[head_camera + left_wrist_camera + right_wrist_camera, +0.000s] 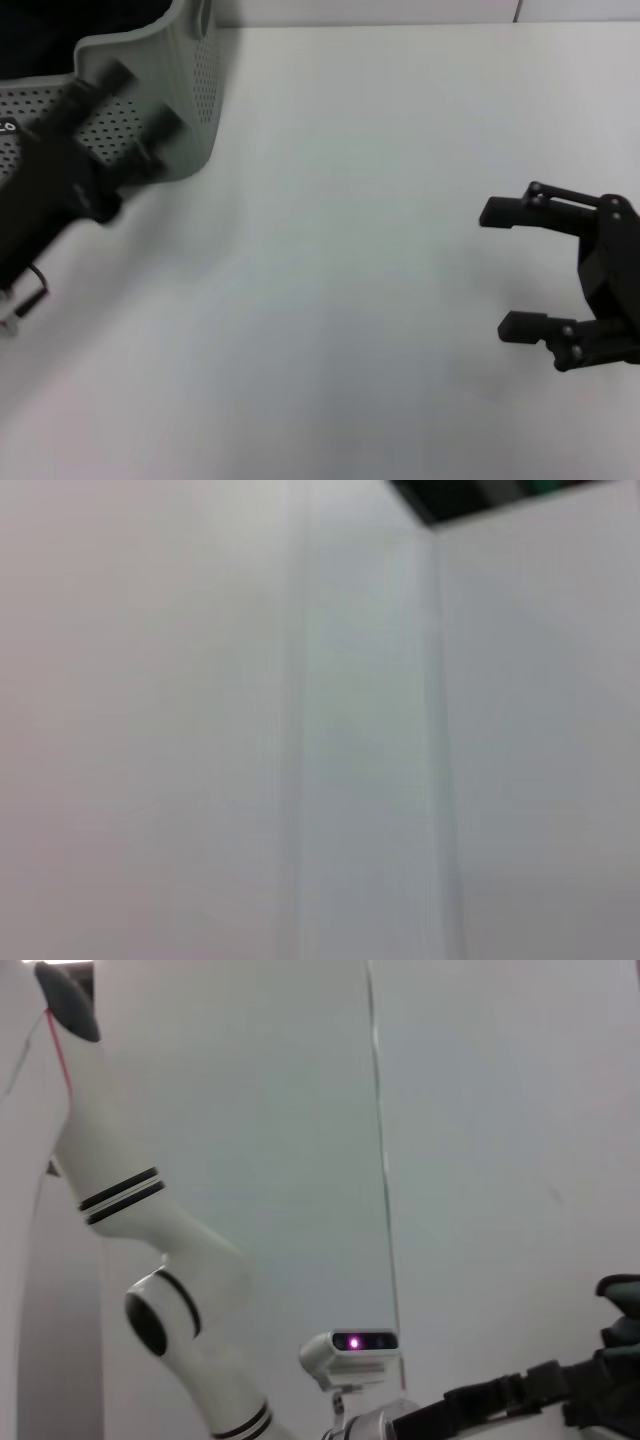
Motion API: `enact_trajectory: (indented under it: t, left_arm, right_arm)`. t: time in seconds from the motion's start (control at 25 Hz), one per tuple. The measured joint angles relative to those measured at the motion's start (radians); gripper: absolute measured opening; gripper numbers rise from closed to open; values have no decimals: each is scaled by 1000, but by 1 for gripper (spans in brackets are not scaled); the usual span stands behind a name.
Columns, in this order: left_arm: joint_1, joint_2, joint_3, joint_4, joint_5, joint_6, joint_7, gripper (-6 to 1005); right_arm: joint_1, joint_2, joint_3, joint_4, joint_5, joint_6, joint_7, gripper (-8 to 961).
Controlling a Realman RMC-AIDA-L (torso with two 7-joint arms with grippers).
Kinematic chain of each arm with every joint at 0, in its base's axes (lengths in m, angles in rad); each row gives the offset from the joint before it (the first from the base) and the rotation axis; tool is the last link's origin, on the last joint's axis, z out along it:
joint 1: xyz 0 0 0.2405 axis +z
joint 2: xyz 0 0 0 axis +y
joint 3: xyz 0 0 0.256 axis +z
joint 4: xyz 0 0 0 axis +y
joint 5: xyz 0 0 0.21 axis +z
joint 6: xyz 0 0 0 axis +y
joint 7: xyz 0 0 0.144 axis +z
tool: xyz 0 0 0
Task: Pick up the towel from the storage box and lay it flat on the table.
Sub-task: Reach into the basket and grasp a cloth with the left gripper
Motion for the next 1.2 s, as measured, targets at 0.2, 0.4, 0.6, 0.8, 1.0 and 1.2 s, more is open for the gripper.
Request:
enact_trajectory:
  t: [0.2, 0.4, 0.6, 0.8, 1.0, 1.2]
  left_arm:
    - [-2, -27, -19, 3, -228, -93, 16, 716]
    - [-47, -41, -20, 16, -391, -208, 22, 714]
    - [-103, -47, -20, 18, -466, -351, 38, 712]
    - [-142, -49, -20, 23, -504, -454, 40, 709]
    - [-151, -50, -20, 25, -555, -472, 37, 707]
    - [-151, -50, -20, 49, -573, -533, 30, 705]
  right_arm:
    - [-3, 1, 8, 11, -4, 3, -16, 871]
    - [-3, 2, 6, 11, -7, -3, -19, 870]
    - [-4, 2, 5, 11, -7, -5, -19, 869]
    - [-5, 3, 3, 11, -8, -5, -19, 869]
    - [-4, 3, 3, 19, -7, -7, -21, 868]
    - [-4, 3, 6, 21, -3, -8, -21, 868]
